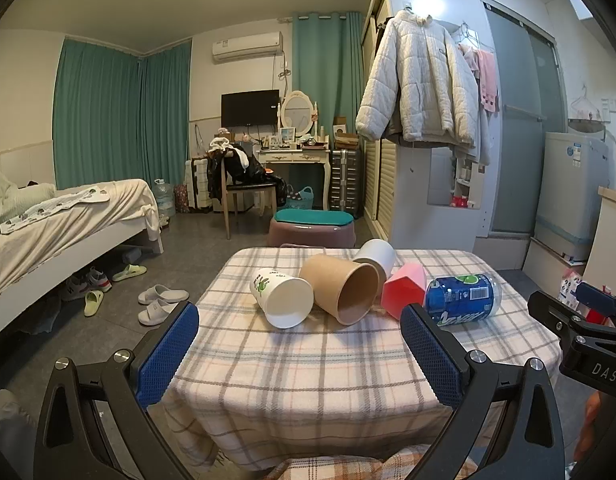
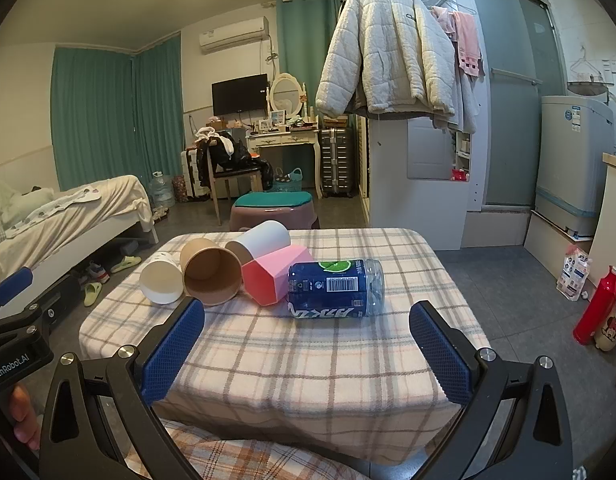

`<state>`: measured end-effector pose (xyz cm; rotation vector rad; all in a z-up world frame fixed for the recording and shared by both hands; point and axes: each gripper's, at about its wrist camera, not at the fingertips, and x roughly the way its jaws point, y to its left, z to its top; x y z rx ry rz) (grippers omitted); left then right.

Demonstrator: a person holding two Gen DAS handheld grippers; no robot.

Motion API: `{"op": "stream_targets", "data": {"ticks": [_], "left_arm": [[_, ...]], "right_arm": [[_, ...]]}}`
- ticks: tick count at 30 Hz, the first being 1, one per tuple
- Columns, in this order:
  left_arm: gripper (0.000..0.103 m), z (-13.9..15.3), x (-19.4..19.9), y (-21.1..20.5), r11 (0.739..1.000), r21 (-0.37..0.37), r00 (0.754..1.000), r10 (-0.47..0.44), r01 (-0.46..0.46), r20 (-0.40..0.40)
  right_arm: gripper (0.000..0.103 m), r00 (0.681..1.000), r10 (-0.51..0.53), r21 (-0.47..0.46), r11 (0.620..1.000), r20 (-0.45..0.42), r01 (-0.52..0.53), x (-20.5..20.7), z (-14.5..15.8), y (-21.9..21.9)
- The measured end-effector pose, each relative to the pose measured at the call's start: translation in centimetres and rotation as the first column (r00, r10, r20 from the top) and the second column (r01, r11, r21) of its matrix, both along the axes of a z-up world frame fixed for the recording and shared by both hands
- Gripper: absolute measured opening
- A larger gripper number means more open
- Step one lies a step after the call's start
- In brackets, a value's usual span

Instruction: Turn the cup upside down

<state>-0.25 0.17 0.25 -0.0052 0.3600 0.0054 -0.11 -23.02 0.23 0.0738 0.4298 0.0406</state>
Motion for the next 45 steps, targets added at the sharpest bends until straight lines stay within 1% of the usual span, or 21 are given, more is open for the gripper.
{"op": "stream_targets", "data": {"ticks": [45], "left_arm": [[0.103,-0.03,-0.04,-0.04,1.0,0.002,1.0,0.001,-0.001,0.003]], "right_arm": [[0.103,1.0,0.002,-0.001,1.0,-0.004,-0.002,-0.1,-0.17,0.34]]}}
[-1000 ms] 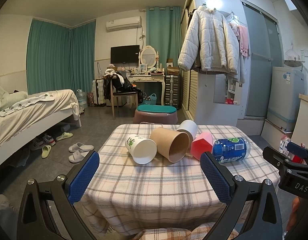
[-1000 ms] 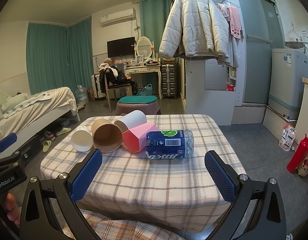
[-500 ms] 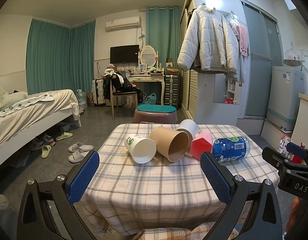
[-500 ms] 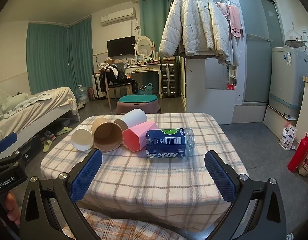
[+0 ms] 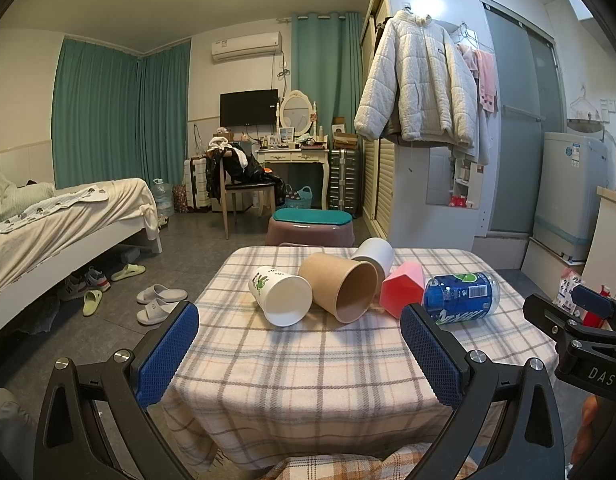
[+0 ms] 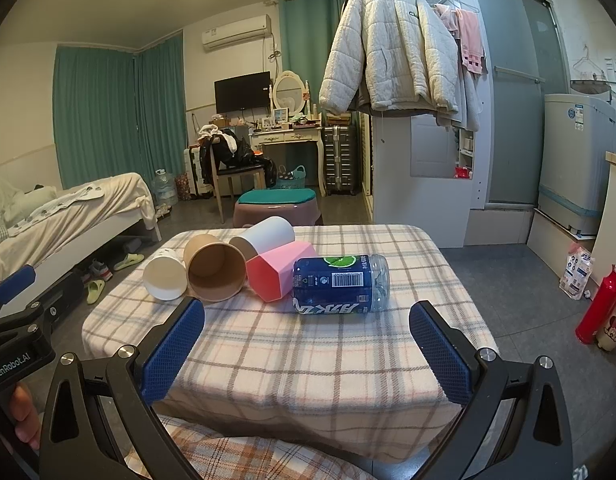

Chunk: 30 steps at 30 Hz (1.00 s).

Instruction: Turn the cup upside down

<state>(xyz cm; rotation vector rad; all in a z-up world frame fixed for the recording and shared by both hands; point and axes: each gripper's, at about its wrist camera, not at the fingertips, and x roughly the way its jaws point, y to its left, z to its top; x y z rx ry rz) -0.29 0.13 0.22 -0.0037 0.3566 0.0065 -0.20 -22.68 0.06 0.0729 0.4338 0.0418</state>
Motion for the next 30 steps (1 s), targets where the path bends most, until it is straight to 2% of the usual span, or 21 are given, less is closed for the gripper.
{"op": "stream_targets", "data": {"ticks": [23,30], "left_arm": [[0.103,0.1,0.0,0.0,1.0,-0.015,1.0,-0.005,0.005,-0.002],[0.103,0.2,1.5,1.0,1.0,-0.02,1.0,0.007,-0.007,-0.011]], "right_arm": [[0.103,1.0,0.0,-0.014,1.0,-0.006,0.0,0.1,-0.4,1.3],[0.103,0.999,0.035,-0.033,0.999,-0.015,-0.036,2.0,0.1,1.9]]}}
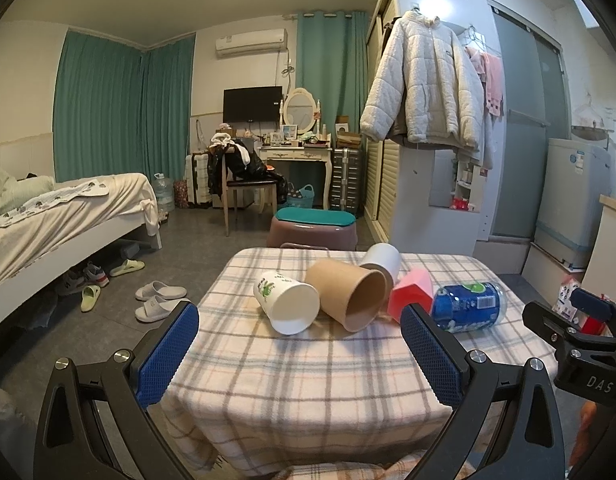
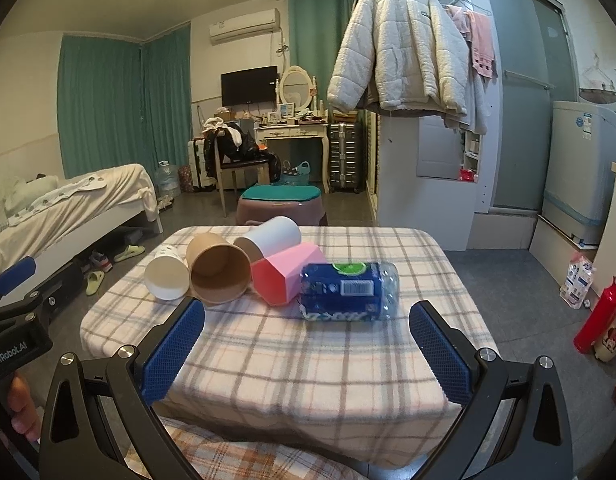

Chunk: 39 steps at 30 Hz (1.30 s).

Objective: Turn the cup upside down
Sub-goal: 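Reach the right gripper to the brown kraft cup lying sideways and close on it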

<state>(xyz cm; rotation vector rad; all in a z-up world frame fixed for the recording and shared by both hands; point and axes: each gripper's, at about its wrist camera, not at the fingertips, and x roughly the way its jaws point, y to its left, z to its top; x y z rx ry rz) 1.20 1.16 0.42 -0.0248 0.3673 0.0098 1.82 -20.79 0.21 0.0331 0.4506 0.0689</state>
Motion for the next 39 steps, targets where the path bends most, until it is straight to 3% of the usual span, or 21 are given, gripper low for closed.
{"op": "stream_targets", "data": {"ticks": [8,17,29,39], "left_arm": [[0.103,-0.5,3.6,3.6,0.997,0.001,0.996,0.079,-0.079,-0.042],[0.103,-3.0,7.9,7.7,0.988,0.004,0.98,0.156,-0.157,-0.123],[0.103,-6.8,12.9,9.6,0.985,-0.002,0.961,0.168,-0.173,-0.219],[0.103,-8.2,14.0,10.0,0.986,-0.02,0.953,0.154,-0.165,-0.26]], "right_arm": [[0.103,0.977,0.2,-0.031,0.979,-0.078,-0.203,5.8,1.5,3.7],[0.103,0.909,0.347,-0.068,0.926,-0.23,-0.371,14.9,-1.3,8.6],[0.098,0.833,0.418,-0.07,0.879,-0.362,-0.472,21.3,-5.5,11.9],[0.097,0.822,0.381,-0.111,0.879,-0.424,-0.465,22.8,-7.9,12.3]]}}
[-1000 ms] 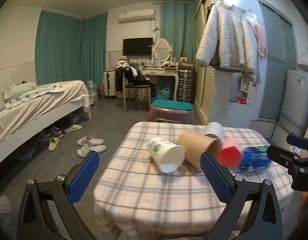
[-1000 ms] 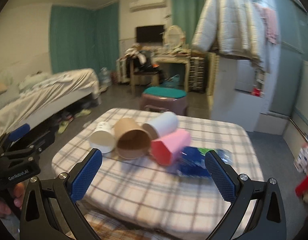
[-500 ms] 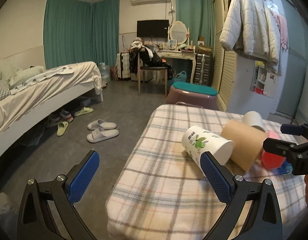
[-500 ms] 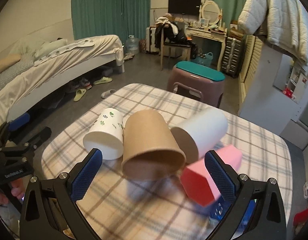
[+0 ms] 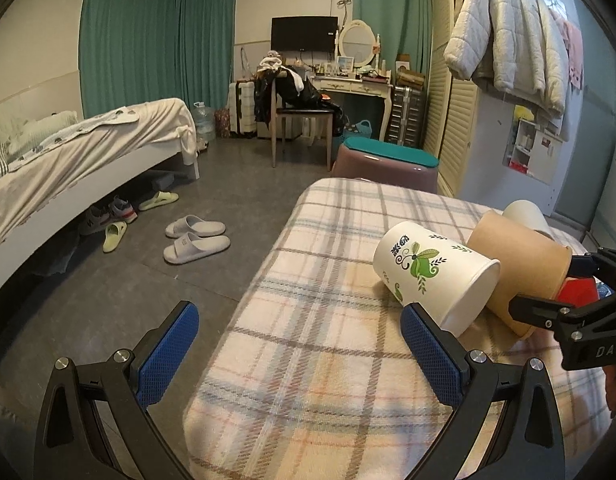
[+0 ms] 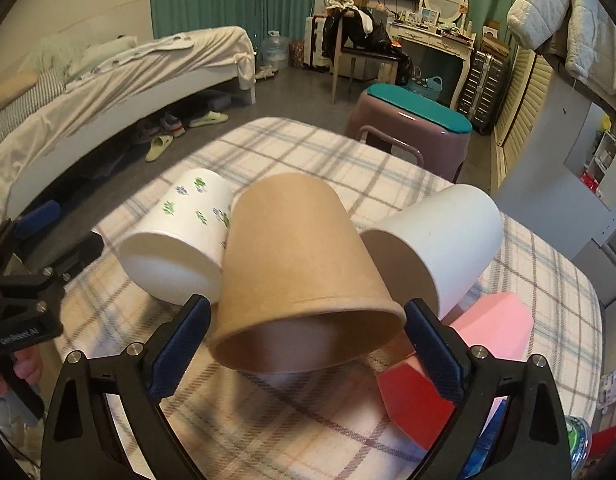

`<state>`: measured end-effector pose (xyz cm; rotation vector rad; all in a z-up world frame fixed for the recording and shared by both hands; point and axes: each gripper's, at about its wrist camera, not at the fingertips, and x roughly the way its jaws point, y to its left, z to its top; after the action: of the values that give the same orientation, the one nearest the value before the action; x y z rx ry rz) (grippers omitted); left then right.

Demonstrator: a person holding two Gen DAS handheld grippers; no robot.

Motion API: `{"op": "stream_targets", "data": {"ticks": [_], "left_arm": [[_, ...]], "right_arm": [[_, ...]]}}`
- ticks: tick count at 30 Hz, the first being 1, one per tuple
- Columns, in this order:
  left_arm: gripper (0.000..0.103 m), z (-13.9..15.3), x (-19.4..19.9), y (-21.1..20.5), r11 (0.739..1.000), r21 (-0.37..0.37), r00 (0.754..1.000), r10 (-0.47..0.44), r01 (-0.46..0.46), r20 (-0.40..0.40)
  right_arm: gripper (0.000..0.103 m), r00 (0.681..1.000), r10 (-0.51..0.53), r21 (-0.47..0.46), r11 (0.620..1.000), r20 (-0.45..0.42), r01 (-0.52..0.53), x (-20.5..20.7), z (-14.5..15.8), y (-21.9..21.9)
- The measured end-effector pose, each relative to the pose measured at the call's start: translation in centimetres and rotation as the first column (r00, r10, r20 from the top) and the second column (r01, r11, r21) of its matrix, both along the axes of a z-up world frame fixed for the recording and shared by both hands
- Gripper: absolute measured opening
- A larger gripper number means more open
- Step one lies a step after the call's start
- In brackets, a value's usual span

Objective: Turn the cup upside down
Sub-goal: 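Reach the right gripper to the brown kraft cup lying sideways and close on it, then lift the brown kraft cup off the table with the right gripper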

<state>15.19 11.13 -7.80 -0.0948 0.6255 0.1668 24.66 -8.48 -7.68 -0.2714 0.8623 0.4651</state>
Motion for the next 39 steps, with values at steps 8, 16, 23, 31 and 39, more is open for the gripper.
{"op": "stream_targets", "data": {"ticks": [8,16,23,31,39], "left_arm": [[0.103,1.0,-0.8,0.8,1.0,-0.026,1.0,0.012,-0.011,0.02],[0.103,2.8,-3.1,1.1,0.999,-0.054,0.998,0.003,0.001,0.069],[0.103,3.8,-5.3,0.0,0.997,-0.058,0.994,-0.046,0.052,0.096],[0.103,3.6,-7.2,-1.0,0.997,-0.032,0.994,-0.068,0.071,0.083],[0.103,4.1,-8.0,-1.9,0.999,-0.02,0.996,-0.043,0.045,0.079]], "right_arm": [[0.088,0.998,-0.037,-0.008,0.999,0.054,0.038,-1.4,2.0,0.3],[0.088,0.963,-0.208,-0.014,0.977,0.173,0.214,-7.1,6.3,-0.5],[0.088,0.915,-0.378,0.001,0.924,0.141,0.382,-12.1,4.2,-1.2],[0.088,0.899,-0.433,0.008,0.901,0.069,0.434,-13.3,2.3,-2.2],[0.09,0.902,-0.43,0.032,0.903,0.041,0.429,-13.3,1.7,-3.2]]}}
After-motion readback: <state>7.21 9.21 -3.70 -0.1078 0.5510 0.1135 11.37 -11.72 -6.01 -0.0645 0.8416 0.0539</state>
